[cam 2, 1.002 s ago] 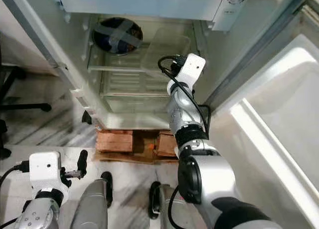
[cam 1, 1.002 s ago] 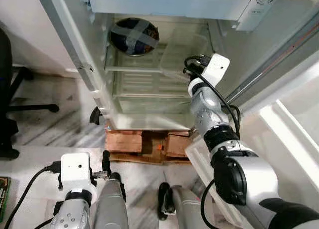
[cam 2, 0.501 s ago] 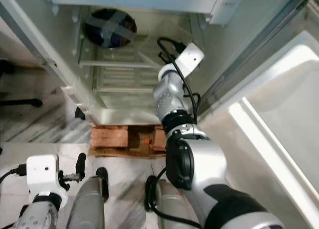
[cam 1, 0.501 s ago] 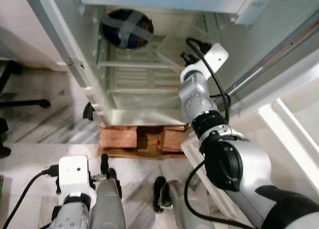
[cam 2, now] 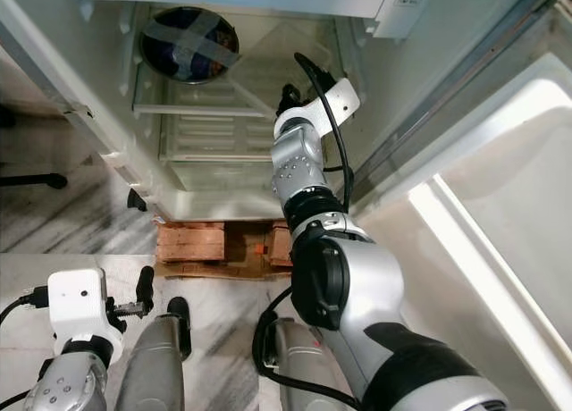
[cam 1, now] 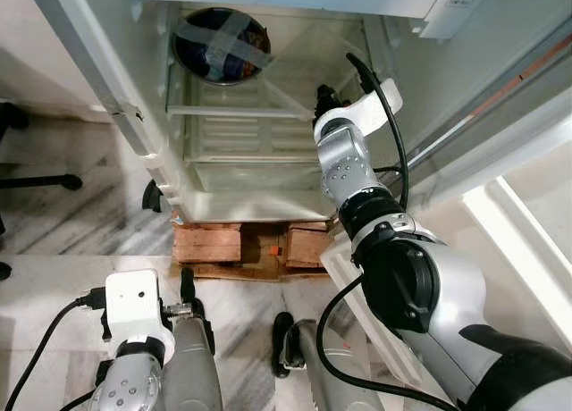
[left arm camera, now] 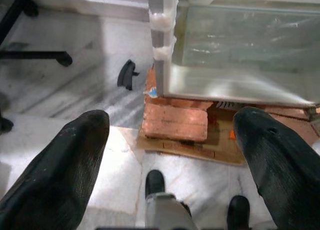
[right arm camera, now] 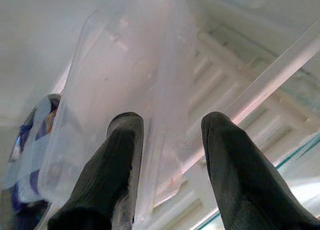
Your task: Restocking fridge
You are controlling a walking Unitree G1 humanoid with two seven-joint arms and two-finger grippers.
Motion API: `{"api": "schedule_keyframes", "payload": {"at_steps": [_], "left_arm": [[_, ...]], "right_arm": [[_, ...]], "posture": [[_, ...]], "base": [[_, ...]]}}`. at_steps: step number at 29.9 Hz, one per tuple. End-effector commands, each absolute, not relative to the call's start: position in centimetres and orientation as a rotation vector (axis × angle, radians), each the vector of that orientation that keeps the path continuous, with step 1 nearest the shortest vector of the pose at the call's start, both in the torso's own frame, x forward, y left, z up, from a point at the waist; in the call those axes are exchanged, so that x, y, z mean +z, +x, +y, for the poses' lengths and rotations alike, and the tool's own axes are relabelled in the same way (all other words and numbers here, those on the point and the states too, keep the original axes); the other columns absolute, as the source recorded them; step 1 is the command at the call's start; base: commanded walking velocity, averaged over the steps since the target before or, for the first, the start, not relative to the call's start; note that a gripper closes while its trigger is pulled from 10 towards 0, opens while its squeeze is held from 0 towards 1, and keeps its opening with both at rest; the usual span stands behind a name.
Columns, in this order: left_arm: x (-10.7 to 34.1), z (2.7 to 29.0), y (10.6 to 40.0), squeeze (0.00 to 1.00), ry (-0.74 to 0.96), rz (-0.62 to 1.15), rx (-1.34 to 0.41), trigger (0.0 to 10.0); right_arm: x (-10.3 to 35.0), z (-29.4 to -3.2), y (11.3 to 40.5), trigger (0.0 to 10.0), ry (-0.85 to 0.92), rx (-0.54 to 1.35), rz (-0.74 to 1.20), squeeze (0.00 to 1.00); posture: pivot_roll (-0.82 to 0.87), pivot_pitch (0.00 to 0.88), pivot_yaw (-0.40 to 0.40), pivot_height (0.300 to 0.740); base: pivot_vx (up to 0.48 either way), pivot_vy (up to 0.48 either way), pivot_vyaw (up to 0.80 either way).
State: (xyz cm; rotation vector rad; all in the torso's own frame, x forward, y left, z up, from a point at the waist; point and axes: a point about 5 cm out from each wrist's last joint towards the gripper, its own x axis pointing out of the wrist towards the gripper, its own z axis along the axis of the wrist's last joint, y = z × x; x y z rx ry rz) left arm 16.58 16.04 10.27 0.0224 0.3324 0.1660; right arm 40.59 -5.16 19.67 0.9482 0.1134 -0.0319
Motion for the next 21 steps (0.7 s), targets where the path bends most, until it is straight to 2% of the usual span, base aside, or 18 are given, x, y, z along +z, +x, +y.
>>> {"api": "schedule_keyframes", "payload": {"at_steps": [1,9,15,21], "left_arm": [[9.6,16.2,16.4,0.0,0.032,0.363,0.179,10.0],[9.6,16.7,17.7,0.0,0.043,0.333,0.182,10.0],[9.6,16.7,18.7,0.0,0.049,0.314,0.18,10.0],[9.7,17.1,20.0,0.0,0.062,0.279,0.17,10.0]], "right_arm": [[18.1,-4.5,40.1,10.0,0.977,-0.008,0.174,1.0],[18.4,-5.7,40.4,10.0,1.03,0.051,0.122,1.0],[17.8,-6.5,40.4,10.0,0.972,0.085,0.108,1.0],[17.6,-8.4,40.5,10.0,0.832,0.155,0.043,1.0]], "posture": [[0.31,0.363,-0.148,0.74],[0.3,0.321,-0.143,0.74],[0.3,0.286,-0.139,0.74],[0.29,0.238,-0.131,0.74]], "base": [[0.0,0.0,0.0],[0.0,0.0,0.0],[0.0,0.0,0.0],[0.0,0.0,0.0]]}}
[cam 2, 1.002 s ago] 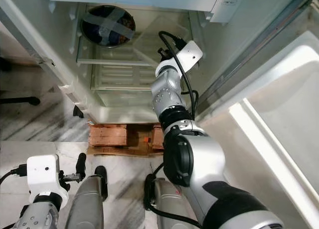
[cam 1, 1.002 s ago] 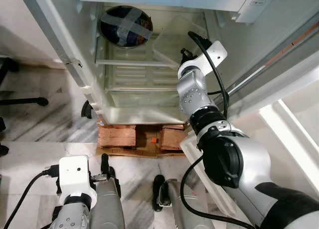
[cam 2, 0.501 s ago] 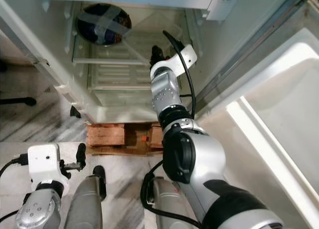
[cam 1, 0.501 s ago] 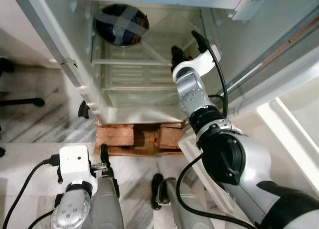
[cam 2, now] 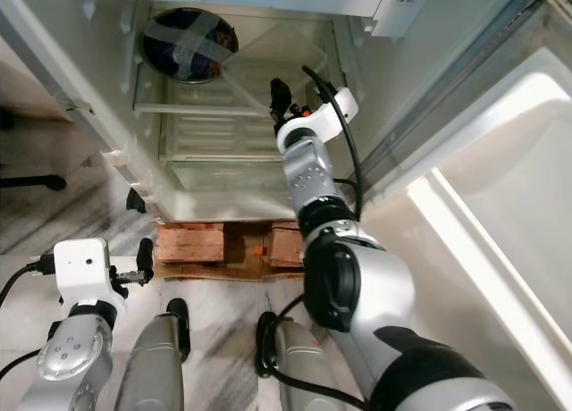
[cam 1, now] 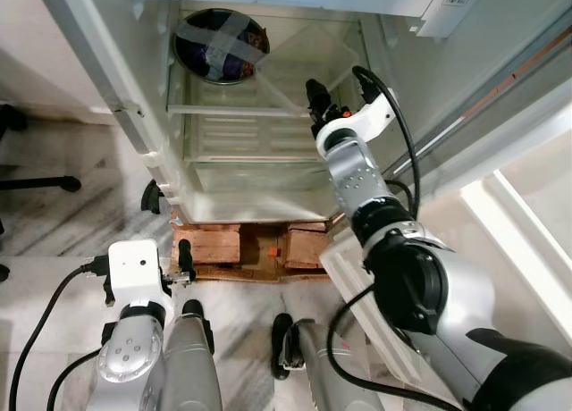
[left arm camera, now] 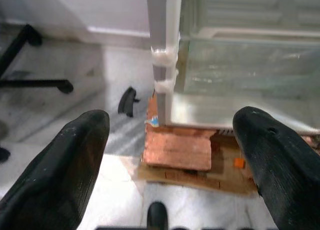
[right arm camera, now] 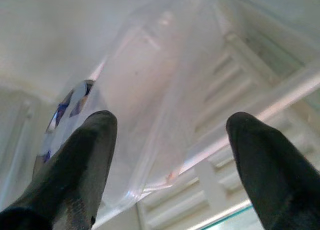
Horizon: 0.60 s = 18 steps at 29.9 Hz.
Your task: Restocking fridge
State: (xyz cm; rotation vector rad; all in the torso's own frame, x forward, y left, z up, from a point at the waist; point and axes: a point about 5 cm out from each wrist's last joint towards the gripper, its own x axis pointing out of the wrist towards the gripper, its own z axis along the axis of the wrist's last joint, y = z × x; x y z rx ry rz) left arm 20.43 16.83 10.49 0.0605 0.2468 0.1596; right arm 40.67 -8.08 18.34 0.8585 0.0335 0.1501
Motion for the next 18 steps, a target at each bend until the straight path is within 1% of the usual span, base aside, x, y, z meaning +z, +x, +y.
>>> {"api": "schedule_keyframes", "payload": {"at_steps": [1,3,6,7,9,10,11,12,13,14,17,18], "left_arm": [[9.8,17.1,20.2,0.0,0.062,0.271,0.165,10.0],[9.8,17.2,20.8,0.0,0.08,0.245,0.141,10.0],[9.9,17.3,21.5,0.0,0.102,0.226,0.127,10.0],[9.9,17.5,22.1,0.0,0.099,0.216,0.128,10.0],[9.9,17.5,22.4,0.0,0.096,0.209,0.127,10.0],[9.7,17.3,22.5,0.0,0.09,0.204,0.115,10.0],[9.6,17.3,22.5,0.0,0.09,0.204,0.11,10.0],[9.5,17.1,22.5,0.0,0.089,0.205,0.105,10.0],[9.3,17.0,22.5,0.0,0.088,0.208,0.1,10.0],[9.0,16.6,22.5,0.0,0.084,0.212,0.081,10.0],[8.8,16.0,22.9,0.0,0.091,0.206,0.046,10.0],[9.0,15.9,23.3,0.0,0.109,0.192,0.033,10.0]], "right_arm": [[17.6,-8.8,40.5,10.0,0.795,0.172,0.026,1.0],[17.5,-9.8,40.3,10.0,0.72,0.216,-0.004,1.0],[17.1,-10.6,40.1,10.0,0.671,0.262,-0.014,1.0],[16.8,-10.7,39.8,10.0,0.628,0.335,-0.019,1.0],[16.4,-10.8,39.4,10.0,0.59,0.403,-0.032,1.0],[16.0,-11.1,38.9,10.0,0.555,0.46,-0.038,0.92],[15.8,-11.1,38.7,10.0,0.551,0.478,-0.035,0.92],[15.6,-11.2,38.5,10.0,0.549,0.497,-0.036,0.53],[15.3,-11.3,38.2,10.0,0.54,0.513,-0.039,0.34],[14.6,-11.7,37.1,10.0,0.481,0.557,-0.048,0.0],[13.3,-11.7,35.4,10.0,0.418,0.612,-0.03,0.0],[12.9,-11.6,34.5,10.0,0.343,0.636,-0.034,0.0]], "posture": [[0.29,0.234,-0.131,0.74],[0.28,0.205,-0.126,0.74],[0.27,0.185,-0.12,0.74],[0.26,0.163,-0.116,0.74],[0.25,0.158,-0.115,0.74],[0.24,0.138,-0.11,0.74],[0.23,0.127,-0.102,0.74],[0.23,0.127,-0.102,0.74],[0.22,0.111,-0.094,0.74],[0.21,0.095,-0.081,0.74],[0.2,0.077,-0.063,0.74],[0.19,0.071,-0.05,0.74]], "base": [[0.0,0.0,0.0],[0.0,0.0,0.0],[0.0,0.0,0.0],[0.0,0.0,0.0],[0.0,0.0,0.0],[0.0,0.0,0.0],[0.0,0.0,0.0],[0.0,0.0,0.0],[0.0,0.0,0.0],[0.0,0.0,0.0],[0.0,0.0,0.0],[0.0,0.0,0.0]]}}
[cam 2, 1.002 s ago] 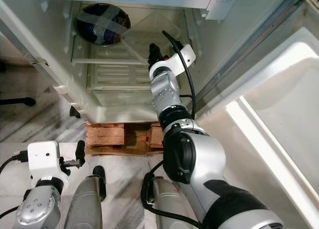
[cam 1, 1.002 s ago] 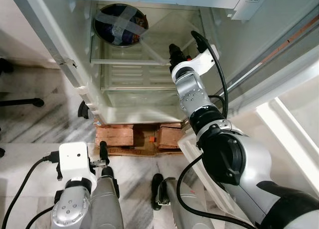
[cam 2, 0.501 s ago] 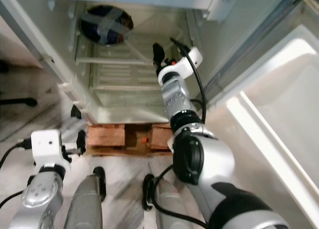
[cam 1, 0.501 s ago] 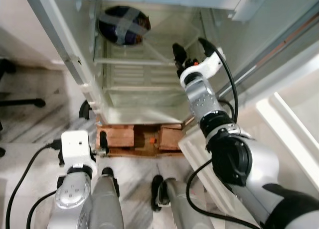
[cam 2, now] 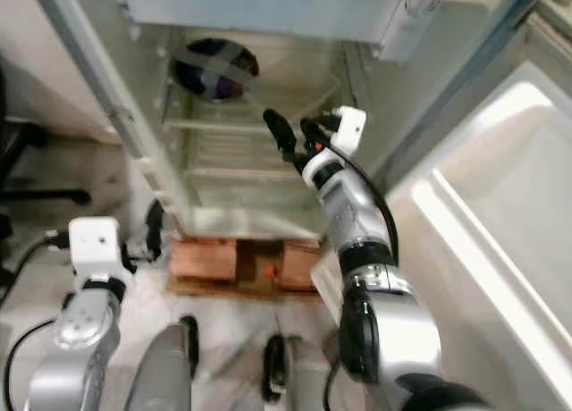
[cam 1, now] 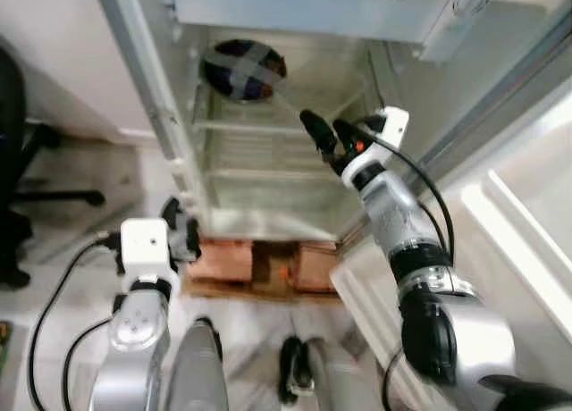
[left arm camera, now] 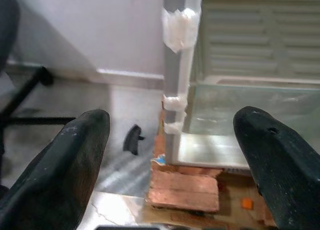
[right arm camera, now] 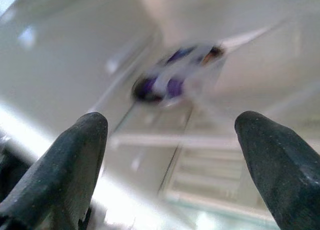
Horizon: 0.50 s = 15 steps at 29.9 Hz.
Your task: Restocking fridge
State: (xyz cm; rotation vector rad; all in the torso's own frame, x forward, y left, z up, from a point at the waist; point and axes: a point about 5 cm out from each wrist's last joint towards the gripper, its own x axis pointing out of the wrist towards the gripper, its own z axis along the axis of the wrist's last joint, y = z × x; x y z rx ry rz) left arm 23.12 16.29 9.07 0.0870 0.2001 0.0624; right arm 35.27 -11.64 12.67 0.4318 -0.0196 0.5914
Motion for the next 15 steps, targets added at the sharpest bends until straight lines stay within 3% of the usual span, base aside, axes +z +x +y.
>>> {"api": "schedule_keyframes", "payload": {"at_steps": [1,6,15], "left_arm": [[9.0,15.9,23.3,0.0,0.109,0.192,0.033,10.0],[9.5,15.9,25.1,0.0,0.174,0.137,-0.002,10.0],[9.5,15.1,26.2,0.0,0.203,0.105,-0.052,10.0]], "right_arm": [[12.9,-11.6,34.5,10.0,0.343,0.636,-0.034,0.0],[12.2,-11.5,31.7,10.0,0.31,0.635,0.011,0.0],[12.1,-11.1,30.4,10.0,0.26,0.558,-0.028,0.0]], "posture": [[0.19,0.071,-0.05,0.74],[0.15,0.022,-0.006,0.74],[0.13,0.0,0.02,0.74]], "base": [[0.0,0.0,0.0],[0.0,0.0,0.0],[0.0,0.0,0.0]]}}
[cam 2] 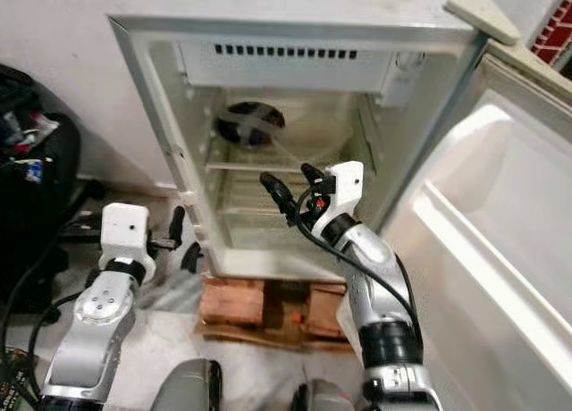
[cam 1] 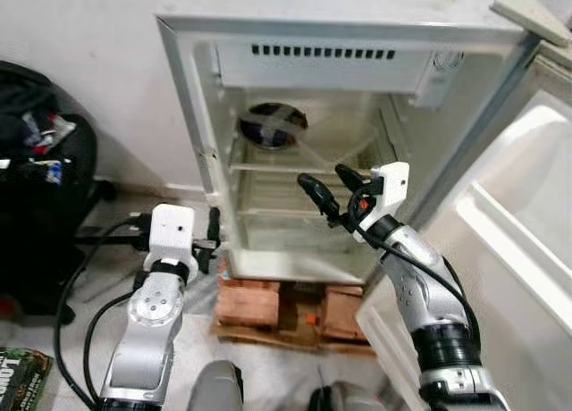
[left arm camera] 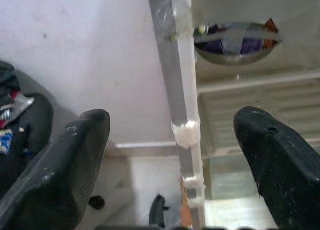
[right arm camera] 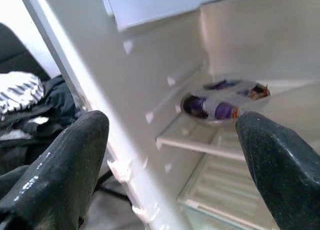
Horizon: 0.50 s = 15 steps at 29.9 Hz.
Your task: Restocking fridge
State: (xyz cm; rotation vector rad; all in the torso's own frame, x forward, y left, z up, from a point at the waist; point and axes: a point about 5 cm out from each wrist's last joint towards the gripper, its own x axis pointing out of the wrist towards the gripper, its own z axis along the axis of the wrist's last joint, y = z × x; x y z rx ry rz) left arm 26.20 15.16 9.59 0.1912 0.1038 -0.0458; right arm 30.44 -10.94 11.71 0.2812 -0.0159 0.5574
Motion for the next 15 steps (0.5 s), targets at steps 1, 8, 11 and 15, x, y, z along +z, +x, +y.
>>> {"api": "schedule_keyframes", "payload": {"at_steps": [1,8,11,15], "left_arm": [[9.7,14.9,26.5,0.0,0.196,0.097,-0.045,10.0],[10.0,14.0,26.7,0.0,0.168,0.08,-0.051,10.0],[10.0,14.4,26.4,0.0,0.161,0.079,-0.034,10.0],[9.7,15.0,26.3,0.0,0.164,0.084,-0.018,10.0]], "right_arm": [[12.1,-10.9,30.3,10.0,0.261,0.516,-0.05,0.0],[11.2,-11.7,29.7,10.0,0.287,0.345,-0.029,0.0],[10.9,-12.1,29.3,10.0,0.267,0.343,-0.004,0.0],[10.9,-12.5,29.3,10.0,0.246,0.33,-0.002,0.0]], "posture": [[0.12,0.0,0.021,0.74],[0.13,0.013,-0.008,0.74],[0.13,0.027,-0.018,0.74],[0.13,0.036,-0.024,0.74]], "base": [[0.0,0.0,0.0],[-0.037,0.0,0.0],[0.0,0.0,0.0],[-0.063,0.0,0.0]]}}
